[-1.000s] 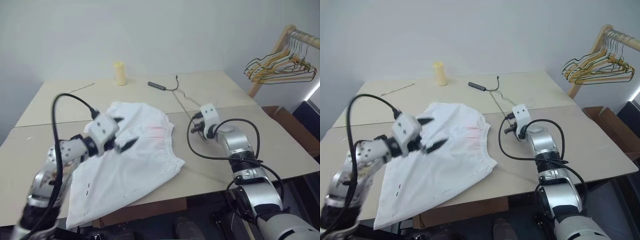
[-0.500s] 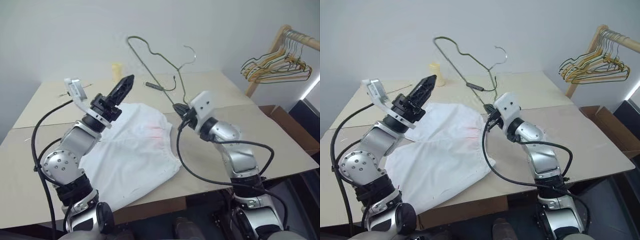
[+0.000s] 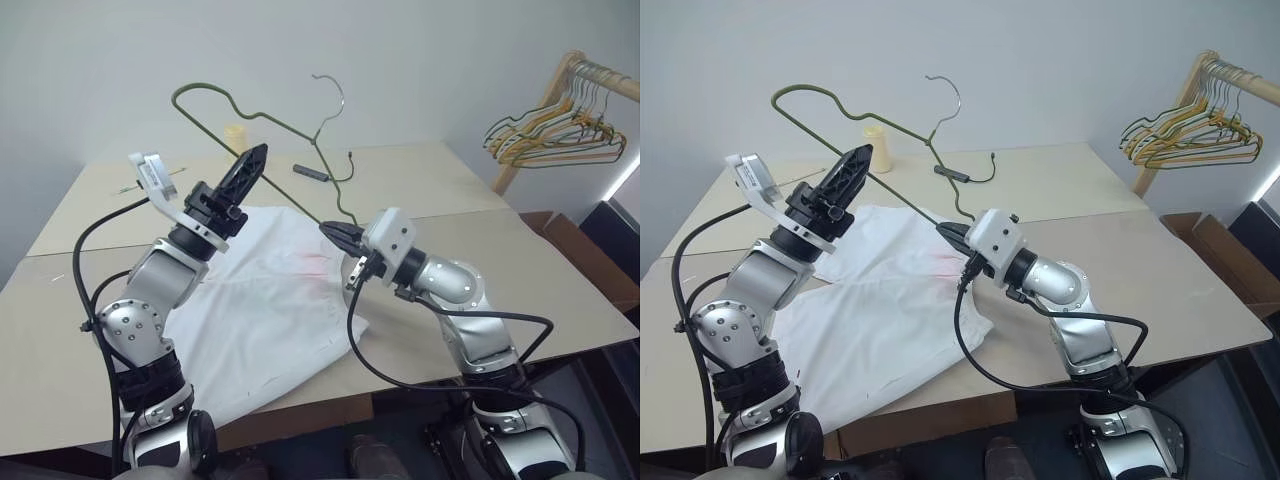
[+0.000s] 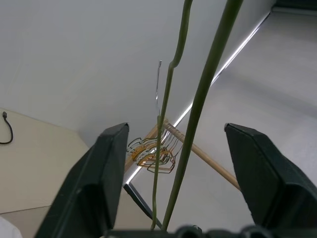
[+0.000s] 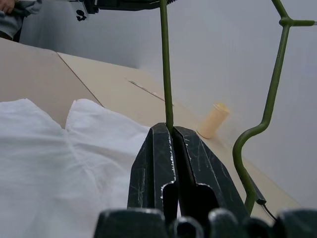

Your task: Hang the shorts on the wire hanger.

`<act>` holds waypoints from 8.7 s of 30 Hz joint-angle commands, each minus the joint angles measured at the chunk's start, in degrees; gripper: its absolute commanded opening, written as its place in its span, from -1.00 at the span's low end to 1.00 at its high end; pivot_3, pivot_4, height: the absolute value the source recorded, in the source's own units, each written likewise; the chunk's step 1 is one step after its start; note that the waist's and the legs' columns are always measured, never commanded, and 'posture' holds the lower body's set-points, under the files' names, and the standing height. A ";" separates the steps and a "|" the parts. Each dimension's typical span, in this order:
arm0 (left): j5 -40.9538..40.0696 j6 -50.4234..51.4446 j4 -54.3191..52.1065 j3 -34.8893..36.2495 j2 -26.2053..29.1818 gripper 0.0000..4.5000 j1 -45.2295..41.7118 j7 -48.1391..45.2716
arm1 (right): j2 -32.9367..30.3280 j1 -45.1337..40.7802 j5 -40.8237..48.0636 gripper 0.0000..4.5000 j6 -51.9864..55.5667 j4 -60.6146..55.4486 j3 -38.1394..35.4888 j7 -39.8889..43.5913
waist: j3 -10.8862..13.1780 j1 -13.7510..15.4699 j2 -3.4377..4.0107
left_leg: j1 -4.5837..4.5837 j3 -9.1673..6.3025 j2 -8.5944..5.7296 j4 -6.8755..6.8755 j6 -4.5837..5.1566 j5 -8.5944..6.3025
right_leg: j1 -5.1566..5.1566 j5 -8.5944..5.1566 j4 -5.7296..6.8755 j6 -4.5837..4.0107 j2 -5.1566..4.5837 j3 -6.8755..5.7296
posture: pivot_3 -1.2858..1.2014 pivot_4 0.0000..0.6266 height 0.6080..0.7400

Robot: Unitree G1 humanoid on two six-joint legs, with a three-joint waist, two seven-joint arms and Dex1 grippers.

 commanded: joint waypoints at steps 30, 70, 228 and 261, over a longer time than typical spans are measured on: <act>4.51 -11.07 -1.80 -1.43 18.12 -1.00 5.69 -35.10 | -22.31 -1.53 35.35 1.00 26.44 -1.72 -10.61 28.04 | 0.04 -0.05 -0.02 | 0.05 0.11 0.04 -0.02 0.01 -0.01 | 0.09 -0.03 -0.15 -0.02 0.00 -0.03 | -0.05 -1.00 1.00; 2.65 -15.49 0.54 -3.02 17.86 -1.00 4.44 -50.26 | -14.67 -16.46 40.72 -0.56 50.25 4.84 -4.60 26.97 | 0.06 -0.04 0.01 | 0.20 0.17 0.17 -0.05 0.02 -0.03 | 0.24 -0.28 -0.16 0.10 0.11 -0.04 | -0.06 -1.00 1.00; 52.41 -26.43 22.68 -27.28 51.02 0.33 -7.73 -81.29 | -15.39 -16.63 0.53 -1.00 20.63 9.53 13.44 34.19 | 0.17 0.10 0.17 | -0.33 0.23 0.13 0.07 0.02 -0.02 | -0.39 -0.22 0.13 0.04 0.07 -0.01 | -0.03 -1.00 1.00; 57.47 -32.96 26.35 -25.06 50.06 -1.00 -5.52 -75.14 | -20.20 -8.41 8.86 0.88 30.42 4.00 -1.57 28.13 | 0.16 0.65 0.16 | -0.33 0.23 0.13 0.08 0.03 -0.02 | -0.37 -0.21 0.16 0.03 0.04 -0.03 | -0.04 -1.00 1.00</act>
